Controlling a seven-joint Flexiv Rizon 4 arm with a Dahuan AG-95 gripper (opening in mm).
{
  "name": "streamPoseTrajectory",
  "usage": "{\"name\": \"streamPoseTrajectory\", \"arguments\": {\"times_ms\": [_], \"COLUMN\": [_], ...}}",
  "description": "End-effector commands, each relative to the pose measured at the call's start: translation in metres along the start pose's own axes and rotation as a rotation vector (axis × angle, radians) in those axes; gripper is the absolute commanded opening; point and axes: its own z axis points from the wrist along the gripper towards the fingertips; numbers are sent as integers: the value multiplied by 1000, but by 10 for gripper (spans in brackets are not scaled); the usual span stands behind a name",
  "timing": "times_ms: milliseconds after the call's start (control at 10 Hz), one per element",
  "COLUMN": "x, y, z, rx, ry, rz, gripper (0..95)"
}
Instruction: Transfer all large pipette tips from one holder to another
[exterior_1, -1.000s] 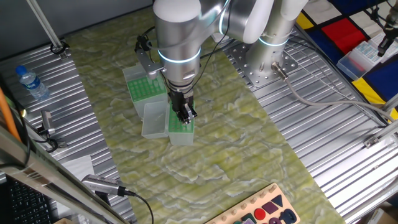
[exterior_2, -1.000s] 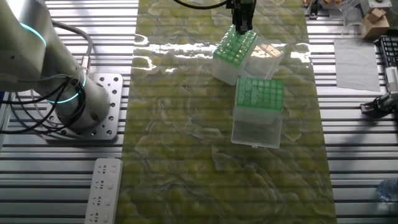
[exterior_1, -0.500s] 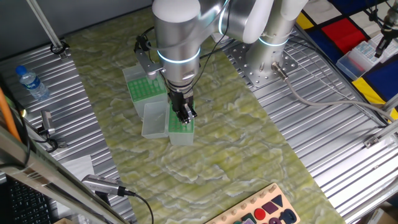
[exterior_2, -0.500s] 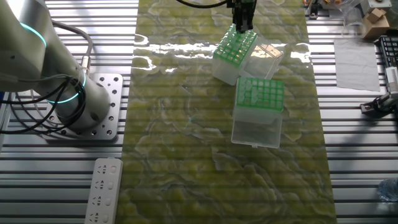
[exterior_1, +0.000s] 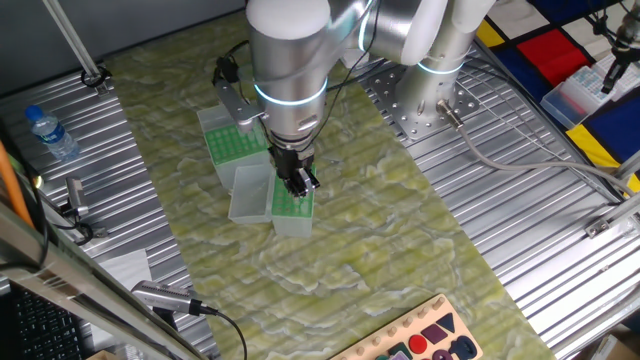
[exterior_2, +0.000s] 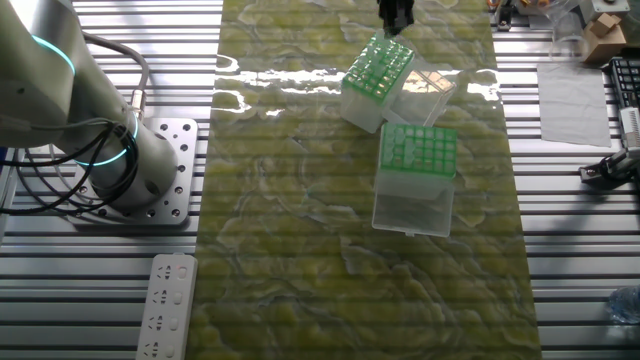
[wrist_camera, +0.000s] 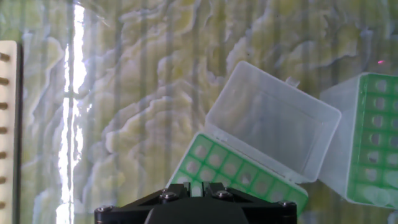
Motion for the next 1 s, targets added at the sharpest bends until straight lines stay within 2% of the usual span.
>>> {"name": "streamPoseTrajectory", "arguments": {"times_ms": [100,400,700,1000], "x": [-3,-10,-12,-12], "y": [-5,-10,-10,-12], "z": [-20,-56,-77,-93], "rx": [-8,-17,-19,-7], "ry": [23,49,70,93], "rz": [5,20,40,9], "gripper": [0,0,0,0]}}
